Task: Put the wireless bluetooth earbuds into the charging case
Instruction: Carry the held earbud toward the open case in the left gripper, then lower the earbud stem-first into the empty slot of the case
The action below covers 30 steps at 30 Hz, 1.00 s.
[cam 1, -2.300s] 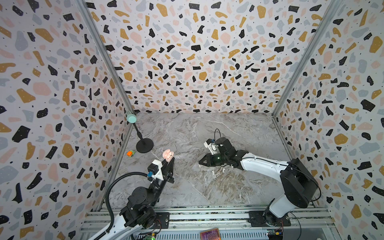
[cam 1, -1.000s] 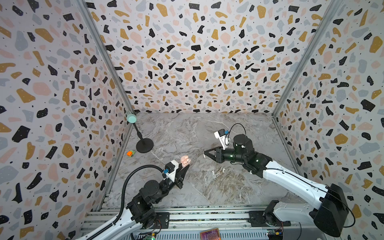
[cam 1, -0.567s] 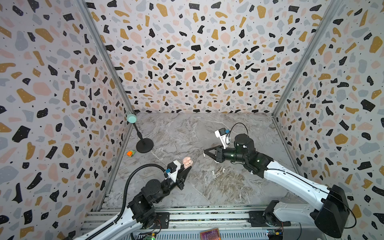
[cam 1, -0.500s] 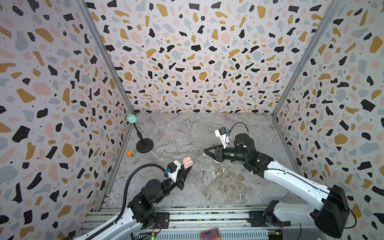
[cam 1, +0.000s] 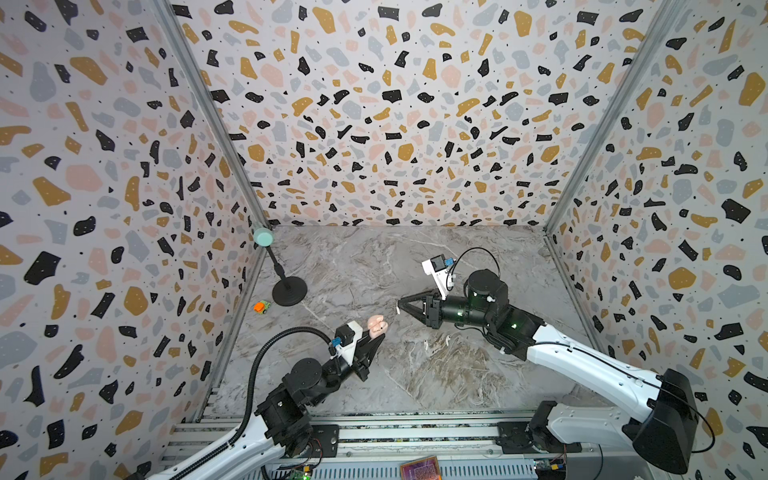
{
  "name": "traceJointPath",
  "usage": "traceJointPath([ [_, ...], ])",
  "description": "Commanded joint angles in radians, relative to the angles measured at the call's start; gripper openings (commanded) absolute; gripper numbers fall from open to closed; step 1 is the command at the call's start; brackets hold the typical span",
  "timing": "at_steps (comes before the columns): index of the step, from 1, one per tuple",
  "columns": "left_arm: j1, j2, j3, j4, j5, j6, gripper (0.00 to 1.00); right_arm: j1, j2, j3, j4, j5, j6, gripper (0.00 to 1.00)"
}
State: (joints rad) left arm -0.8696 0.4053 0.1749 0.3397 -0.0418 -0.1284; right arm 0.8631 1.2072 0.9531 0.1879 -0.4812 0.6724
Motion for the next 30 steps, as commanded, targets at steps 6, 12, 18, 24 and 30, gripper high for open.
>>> traceJointPath([
  [6, 0.003, -0.013, 0.021, 0.071, 0.042, -0.024, 0.00, 0.040, 0.023, 0.036, 0.097, 0.004, 0.009, 0.20],
  [12, 0.003, -0.019, 0.021, 0.079, 0.051, -0.052, 0.00, 0.068, 0.045, 0.027, 0.136, 0.008, 0.008, 0.20],
  [18, 0.002, -0.025, 0.020, 0.088, 0.059, -0.079, 0.00, 0.089, 0.061, 0.026, 0.149, 0.016, 0.000, 0.20],
  [24, 0.003, -0.044, 0.017, 0.092, 0.054, -0.096, 0.00, 0.110, 0.076, 0.021, 0.163, 0.027, -0.006, 0.20],
  [30, 0.003, -0.045, 0.017, 0.094, 0.059, -0.109, 0.00, 0.129, 0.091, 0.025, 0.173, 0.032, -0.013, 0.20],
])
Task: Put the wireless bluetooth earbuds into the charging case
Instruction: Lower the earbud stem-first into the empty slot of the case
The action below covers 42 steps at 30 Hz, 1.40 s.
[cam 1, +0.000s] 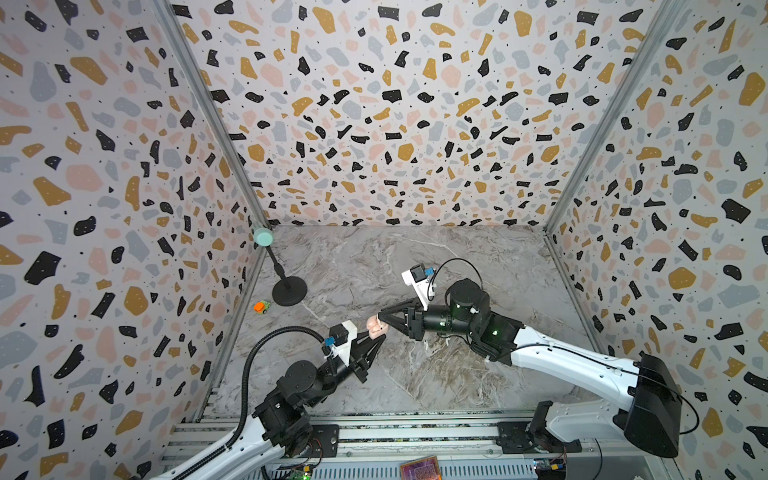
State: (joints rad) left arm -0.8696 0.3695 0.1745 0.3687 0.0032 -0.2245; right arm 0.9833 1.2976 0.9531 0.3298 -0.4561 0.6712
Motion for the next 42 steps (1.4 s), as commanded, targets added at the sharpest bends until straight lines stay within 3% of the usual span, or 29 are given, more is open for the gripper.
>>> traceJointPath([
  [1, 0.003, -0.009, 0.017, 0.065, 0.014, -0.013, 0.00, 0.010, 0.003, 0.026, 0.032, 0.008, -0.012, 0.20],
  [42, 0.004, -0.032, 0.014, 0.067, -0.020, -0.049, 0.00, 0.055, -0.003, -0.035, 0.033, 0.078, -0.063, 0.18],
])
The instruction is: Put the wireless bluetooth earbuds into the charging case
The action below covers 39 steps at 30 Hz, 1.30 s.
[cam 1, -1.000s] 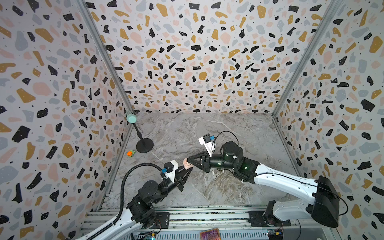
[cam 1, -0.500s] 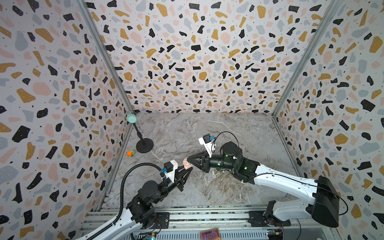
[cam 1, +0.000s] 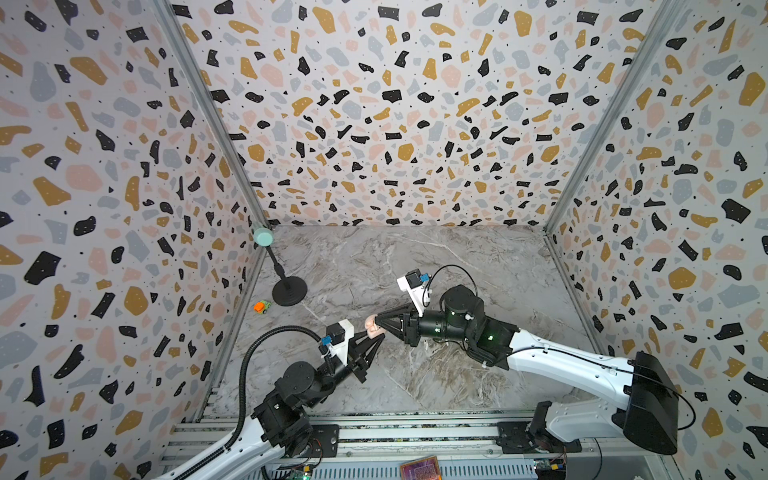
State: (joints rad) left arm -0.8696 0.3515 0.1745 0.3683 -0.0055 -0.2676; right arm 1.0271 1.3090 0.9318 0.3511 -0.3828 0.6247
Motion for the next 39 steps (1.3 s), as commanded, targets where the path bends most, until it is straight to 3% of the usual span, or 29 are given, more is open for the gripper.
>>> traceJointPath([
  [1, 0.003, -0.014, 0.014, 0.067, -0.013, -0.007, 0.00, 0.013, -0.017, -0.016, 0.014, 0.006, -0.017, 0.19],
  [39, 0.004, -0.032, 0.009, 0.064, -0.033, 0.002, 0.00, 0.069, -0.054, -0.056, -0.004, 0.093, -0.080, 0.18],
])
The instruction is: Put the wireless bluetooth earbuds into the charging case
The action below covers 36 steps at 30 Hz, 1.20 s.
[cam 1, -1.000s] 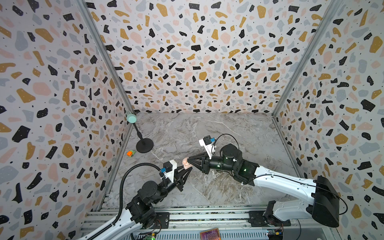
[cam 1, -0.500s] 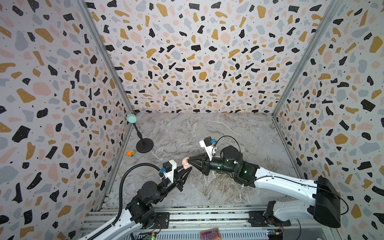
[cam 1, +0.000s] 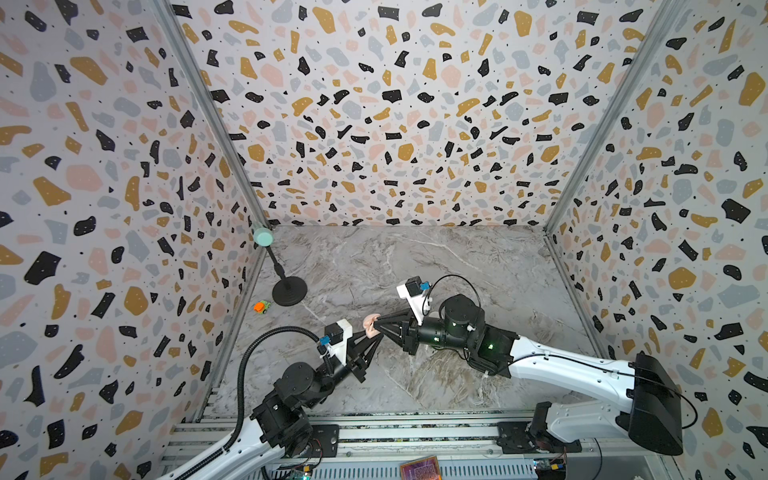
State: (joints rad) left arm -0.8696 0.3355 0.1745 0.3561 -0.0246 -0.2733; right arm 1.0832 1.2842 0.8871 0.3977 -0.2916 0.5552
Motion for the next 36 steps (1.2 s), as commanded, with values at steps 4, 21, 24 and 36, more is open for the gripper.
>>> traceJointPath([
  [4, 0.004, -0.015, 0.008, 0.078, -0.010, 0.013, 0.00, 0.013, -0.030, -0.001, -0.057, 0.012, -0.011, 0.18],
  [21, 0.002, -0.005, 0.006, 0.080, 0.015, 0.028, 0.00, 0.013, -0.046, 0.028, -0.076, 0.069, -0.001, 0.17],
  [24, 0.004, -0.004, 0.006, 0.081, 0.018, 0.029, 0.00, 0.012, -0.053, 0.029, -0.075, 0.074, 0.000, 0.17],
  [36, 0.003, -0.010, 0.000, 0.089, 0.034, 0.060, 0.00, 0.011, -0.068, 0.039, -0.096, 0.077, -0.001, 0.17],
])
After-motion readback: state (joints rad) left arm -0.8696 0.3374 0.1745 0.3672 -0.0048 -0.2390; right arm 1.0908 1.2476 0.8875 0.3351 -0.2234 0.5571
